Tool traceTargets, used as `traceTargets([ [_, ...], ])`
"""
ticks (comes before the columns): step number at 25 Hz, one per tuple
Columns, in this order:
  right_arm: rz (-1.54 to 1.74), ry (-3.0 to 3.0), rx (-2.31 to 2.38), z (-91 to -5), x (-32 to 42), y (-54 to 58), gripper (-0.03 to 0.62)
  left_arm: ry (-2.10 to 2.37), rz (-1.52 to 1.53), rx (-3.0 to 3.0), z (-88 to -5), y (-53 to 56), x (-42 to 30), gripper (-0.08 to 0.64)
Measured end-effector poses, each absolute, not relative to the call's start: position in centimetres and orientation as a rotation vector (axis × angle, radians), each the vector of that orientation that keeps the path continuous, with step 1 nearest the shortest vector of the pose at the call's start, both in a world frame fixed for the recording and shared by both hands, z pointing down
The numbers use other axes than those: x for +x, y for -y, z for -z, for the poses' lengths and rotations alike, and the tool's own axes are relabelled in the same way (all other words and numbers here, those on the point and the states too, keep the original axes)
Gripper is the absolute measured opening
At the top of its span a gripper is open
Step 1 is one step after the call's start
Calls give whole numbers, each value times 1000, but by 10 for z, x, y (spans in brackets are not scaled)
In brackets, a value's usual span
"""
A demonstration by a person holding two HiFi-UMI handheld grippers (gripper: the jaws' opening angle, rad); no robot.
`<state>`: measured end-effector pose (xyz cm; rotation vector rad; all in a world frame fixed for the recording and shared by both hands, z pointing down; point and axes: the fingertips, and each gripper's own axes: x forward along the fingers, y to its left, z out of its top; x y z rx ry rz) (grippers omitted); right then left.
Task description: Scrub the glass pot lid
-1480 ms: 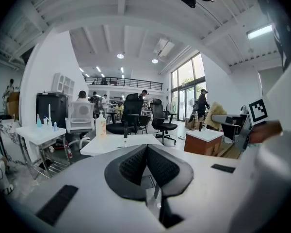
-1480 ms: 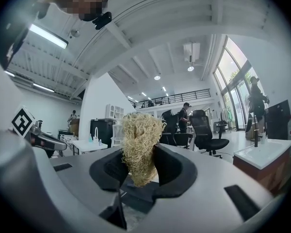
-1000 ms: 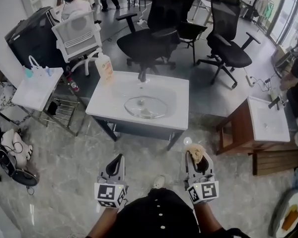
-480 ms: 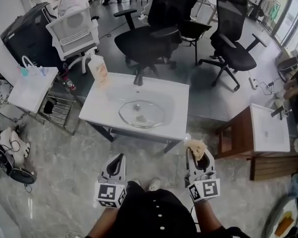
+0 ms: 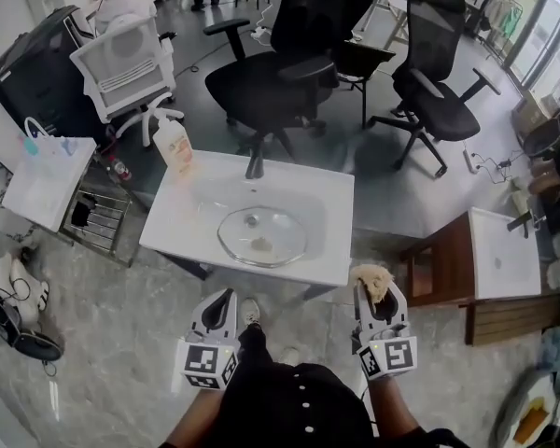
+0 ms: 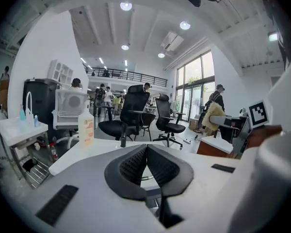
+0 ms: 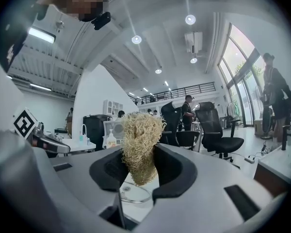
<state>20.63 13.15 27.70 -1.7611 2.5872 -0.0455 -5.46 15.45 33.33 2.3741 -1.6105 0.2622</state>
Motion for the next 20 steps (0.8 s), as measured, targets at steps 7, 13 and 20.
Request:
traceTargets([
  [7,-1,-2606,-1731,-265,174,-59,146,1592,-245,2420,-323,-75,-74,28],
  [13,16,-2612,-1715,-264,146,-2,146,1536,-272,2428,-324,-22,-93,26],
  [20,64,-2630,-1730,-275,117,48,146,1408,-317,2395,-342,23,-112,26],
])
